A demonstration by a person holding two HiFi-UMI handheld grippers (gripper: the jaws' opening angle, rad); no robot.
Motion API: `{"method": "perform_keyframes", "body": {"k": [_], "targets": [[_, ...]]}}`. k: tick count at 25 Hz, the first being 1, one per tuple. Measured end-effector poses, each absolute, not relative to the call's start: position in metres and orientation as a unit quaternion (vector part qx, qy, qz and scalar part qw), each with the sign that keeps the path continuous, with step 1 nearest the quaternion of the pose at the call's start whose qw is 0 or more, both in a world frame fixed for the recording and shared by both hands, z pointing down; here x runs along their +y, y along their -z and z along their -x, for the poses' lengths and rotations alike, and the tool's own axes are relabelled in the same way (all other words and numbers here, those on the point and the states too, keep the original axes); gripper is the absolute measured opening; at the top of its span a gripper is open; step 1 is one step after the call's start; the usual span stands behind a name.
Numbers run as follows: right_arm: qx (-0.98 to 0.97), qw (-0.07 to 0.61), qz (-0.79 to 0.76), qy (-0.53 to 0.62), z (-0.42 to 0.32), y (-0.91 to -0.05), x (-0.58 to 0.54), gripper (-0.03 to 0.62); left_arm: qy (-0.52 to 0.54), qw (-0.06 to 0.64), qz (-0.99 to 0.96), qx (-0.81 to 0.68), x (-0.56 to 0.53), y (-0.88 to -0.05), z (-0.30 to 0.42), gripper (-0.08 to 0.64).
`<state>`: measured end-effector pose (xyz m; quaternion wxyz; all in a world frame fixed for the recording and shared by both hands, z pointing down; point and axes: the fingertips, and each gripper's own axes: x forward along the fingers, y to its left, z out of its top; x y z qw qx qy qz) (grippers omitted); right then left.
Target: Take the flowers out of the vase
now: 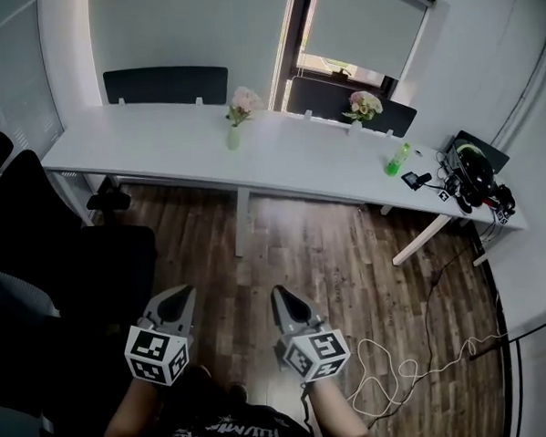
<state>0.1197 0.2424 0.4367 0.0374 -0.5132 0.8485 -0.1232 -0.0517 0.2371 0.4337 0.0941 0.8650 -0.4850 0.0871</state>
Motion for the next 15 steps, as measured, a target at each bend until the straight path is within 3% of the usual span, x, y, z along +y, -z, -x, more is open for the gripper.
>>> {"method": "perform_keyframes", "body": {"k": [15], "targets": [[0.831, 0.020, 0.542, 0.125, -0.117, -0.446, 0.139, 0.003, -0.051, 0.106, -0.891, -0.438, 0.101, -0.435, 0.040, 0.009]]}}
